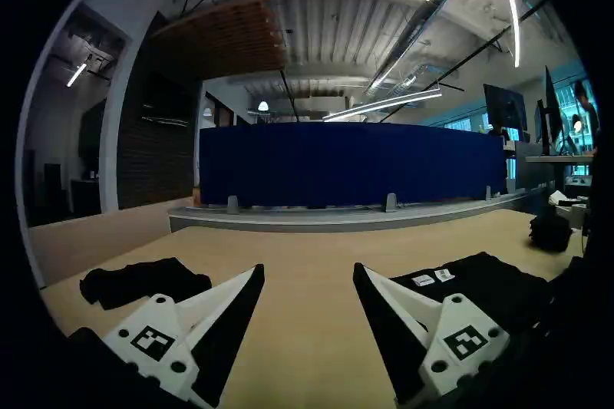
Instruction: Fold towel
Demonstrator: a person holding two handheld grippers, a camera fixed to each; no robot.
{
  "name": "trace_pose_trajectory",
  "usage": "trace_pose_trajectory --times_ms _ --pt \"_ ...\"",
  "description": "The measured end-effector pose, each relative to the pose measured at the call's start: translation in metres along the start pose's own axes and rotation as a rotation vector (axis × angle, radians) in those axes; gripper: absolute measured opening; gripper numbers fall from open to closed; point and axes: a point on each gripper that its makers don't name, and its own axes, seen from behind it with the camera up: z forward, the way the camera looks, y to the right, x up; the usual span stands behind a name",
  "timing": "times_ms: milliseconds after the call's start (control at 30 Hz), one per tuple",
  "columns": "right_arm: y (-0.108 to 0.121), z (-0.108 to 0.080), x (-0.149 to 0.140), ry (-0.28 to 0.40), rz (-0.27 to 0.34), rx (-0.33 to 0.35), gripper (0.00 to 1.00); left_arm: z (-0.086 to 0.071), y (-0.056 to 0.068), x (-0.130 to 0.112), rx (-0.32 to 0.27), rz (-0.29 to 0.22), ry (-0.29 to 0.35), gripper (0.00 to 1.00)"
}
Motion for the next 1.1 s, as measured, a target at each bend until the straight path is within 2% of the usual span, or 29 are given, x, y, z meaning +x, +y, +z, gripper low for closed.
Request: trace_pose_trajectory --times_ms 667,767,900,1100 --pt "-0.005 -0.004 -0.001 -0.004 0.000 0.013 0.99 -0.001 0.000 0.001 0.002 0.000 0.000 0.85" --pt "-0.007 -0.005 0.007 -0.012 0.003 0.015 1.00 0.000 -0.002 0.005 0.009 -0.001 -0.004 0.85" --pt "-0.009 -0.009 0.037 0.008 0.000 0.009 1.00 0.000 -0.004 0.024 0.013 -0.002 0.005 0.85" --pt "-0.011 -0.015 0.085 0.001 -0.022 -0.006 1.00 0.000 0.001 0.073 -0.008 0.020 0.006 0.85"
